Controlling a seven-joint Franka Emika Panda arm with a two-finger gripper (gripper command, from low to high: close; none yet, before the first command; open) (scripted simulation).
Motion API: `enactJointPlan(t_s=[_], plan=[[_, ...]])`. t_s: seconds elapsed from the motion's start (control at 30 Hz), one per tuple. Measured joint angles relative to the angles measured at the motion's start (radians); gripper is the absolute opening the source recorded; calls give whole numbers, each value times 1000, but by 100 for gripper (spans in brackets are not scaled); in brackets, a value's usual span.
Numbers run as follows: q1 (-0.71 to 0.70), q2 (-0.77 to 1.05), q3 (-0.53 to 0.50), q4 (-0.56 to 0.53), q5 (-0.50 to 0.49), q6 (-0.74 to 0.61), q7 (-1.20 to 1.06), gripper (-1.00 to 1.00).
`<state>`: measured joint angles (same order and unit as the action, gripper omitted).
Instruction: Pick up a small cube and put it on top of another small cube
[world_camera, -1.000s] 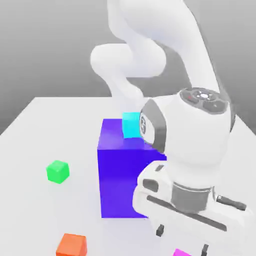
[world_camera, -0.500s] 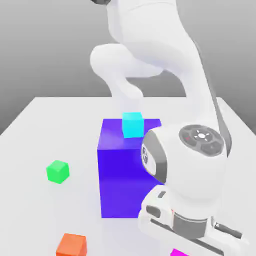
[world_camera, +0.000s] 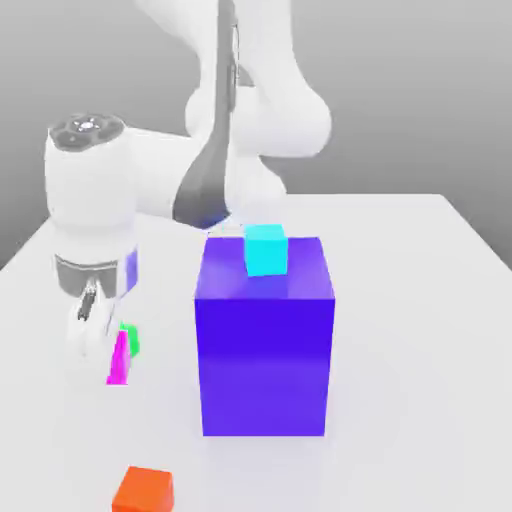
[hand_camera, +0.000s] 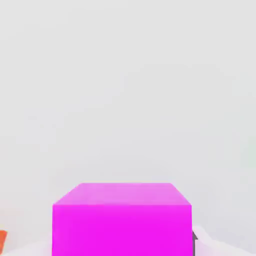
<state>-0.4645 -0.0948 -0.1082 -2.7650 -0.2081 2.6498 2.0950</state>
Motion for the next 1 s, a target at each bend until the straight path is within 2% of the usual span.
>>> enactJointPlan(t_s=[0.2, 0.37, 0.47, 0.5, 0.73, 0.87, 1.0], plan=[[-163, -208, -108, -213, 30, 27, 125, -100], [-166, -90, -138, -239, 72, 173, 120, -100], [-141, 19, -146, -236, 131, 278, 81, -100], [-129, 55, -143, -234, 167, 313, 57, 100], [-131, 64, -142, -234, 172, 320, 54, 100], [-171, -57, -127, -239, 96, 205, 104, 100], [-201, -201, -107, -245, 61, 67, 128, 100]])
